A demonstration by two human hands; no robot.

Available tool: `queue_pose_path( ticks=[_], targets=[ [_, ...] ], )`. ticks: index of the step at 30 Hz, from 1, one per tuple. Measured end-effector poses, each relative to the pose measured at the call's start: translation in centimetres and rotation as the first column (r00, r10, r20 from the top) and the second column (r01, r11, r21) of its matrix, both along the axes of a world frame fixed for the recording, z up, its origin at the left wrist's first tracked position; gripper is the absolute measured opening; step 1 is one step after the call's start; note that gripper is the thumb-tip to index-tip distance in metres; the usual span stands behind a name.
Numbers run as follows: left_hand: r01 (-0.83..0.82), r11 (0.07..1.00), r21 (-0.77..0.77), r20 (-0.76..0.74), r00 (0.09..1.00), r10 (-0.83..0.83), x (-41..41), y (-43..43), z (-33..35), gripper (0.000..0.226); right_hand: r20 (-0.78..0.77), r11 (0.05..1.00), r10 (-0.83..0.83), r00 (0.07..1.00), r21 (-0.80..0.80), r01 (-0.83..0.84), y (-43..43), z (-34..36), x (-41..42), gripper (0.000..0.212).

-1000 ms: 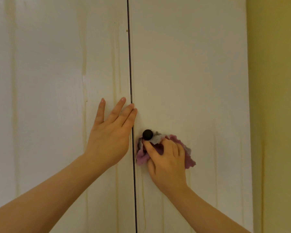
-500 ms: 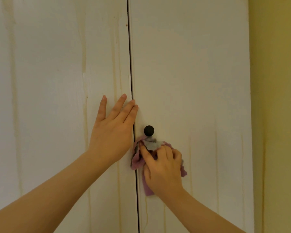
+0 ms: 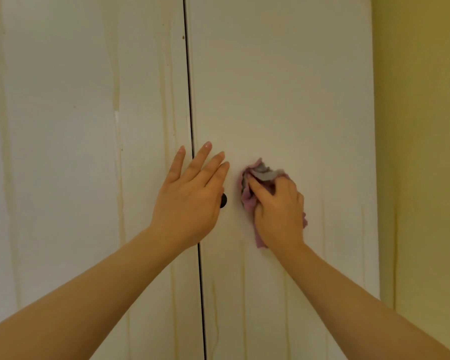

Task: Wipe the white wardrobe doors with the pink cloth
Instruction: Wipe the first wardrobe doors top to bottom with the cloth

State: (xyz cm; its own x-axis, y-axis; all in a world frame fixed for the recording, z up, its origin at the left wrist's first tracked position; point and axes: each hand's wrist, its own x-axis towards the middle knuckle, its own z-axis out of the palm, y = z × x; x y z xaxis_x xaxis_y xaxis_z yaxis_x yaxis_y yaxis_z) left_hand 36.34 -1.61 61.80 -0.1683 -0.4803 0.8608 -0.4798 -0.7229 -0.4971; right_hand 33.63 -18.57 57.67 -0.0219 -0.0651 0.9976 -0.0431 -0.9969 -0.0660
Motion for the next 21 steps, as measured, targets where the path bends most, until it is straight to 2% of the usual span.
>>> queue_pose_path(
  ticks=[1,4,6,8,11,12,16,18,20,21],
  targets=[
    [-0.008,1.000,0.007,-0.005,1.000,0.008,0.1,-0.4,0.0,0.045,0.006,1.000,-0.002,1.000,-0.016,0.002,0.4,-0.3,0.1,0.037],
    [-0.015,1.000,-0.016,-0.019,1.000,0.015,0.0,-1.2,-0.7,0.045,-0.059,0.971,-0.040,0.997,-0.239,0.024,0.2,-5.5,-0.8,0.035],
    [0.005,0.999,-0.039,-0.023,1.000,-0.006,0.0,-1.3,-1.3,0.045,-0.108,0.952,-0.063,0.992,-0.304,0.027,-0.8,-8.0,-1.8,0.034],
    [0.019,0.998,-0.058,-0.022,1.000,-0.020,0.0,-1.5,-1.7,0.045,-0.124,0.968,-0.074,0.990,-0.247,0.041,-1.6,-6.4,-2.1,0.036],
    [0.001,0.998,-0.062,0.000,1.000,-0.001,0.1,-2.4,-2.2,0.041,-0.074,0.999,-0.049,0.996,0.010,0.050,-1.6,-1.9,-1.5,0.044],
    [-0.005,0.998,-0.059,0.002,1.000,0.005,0.1,-2.7,-2.3,0.040,-0.058,0.998,-0.051,0.997,0.019,0.052,-1.3,-1.9,-1.4,0.044],
    [-0.003,1.000,-0.008,-0.006,1.000,0.003,-0.1,-3.4,-2.8,0.042,-0.159,0.982,-0.033,0.987,-0.187,0.003,-1.0,-7.4,-2.0,0.039],
    [0.001,1.000,-0.005,-0.002,1.000,-0.001,0.0,-3.7,-2.8,0.047,-0.216,0.978,-0.003,0.976,-0.206,-0.043,-1.7,-6.9,-2.5,0.037],
    [0.021,0.999,-0.029,0.002,1.000,-0.021,0.3,-4.2,-2.6,0.041,-0.236,0.995,0.100,0.967,0.012,-0.100,-2.6,-3.9,-2.3,0.040],
    [0.025,0.999,-0.046,-0.005,1.000,-0.025,0.3,-4.6,-2.4,0.046,-0.207,0.980,0.163,0.965,0.145,-0.135,-2.9,-2.2,-2.2,0.041]
  ],
)
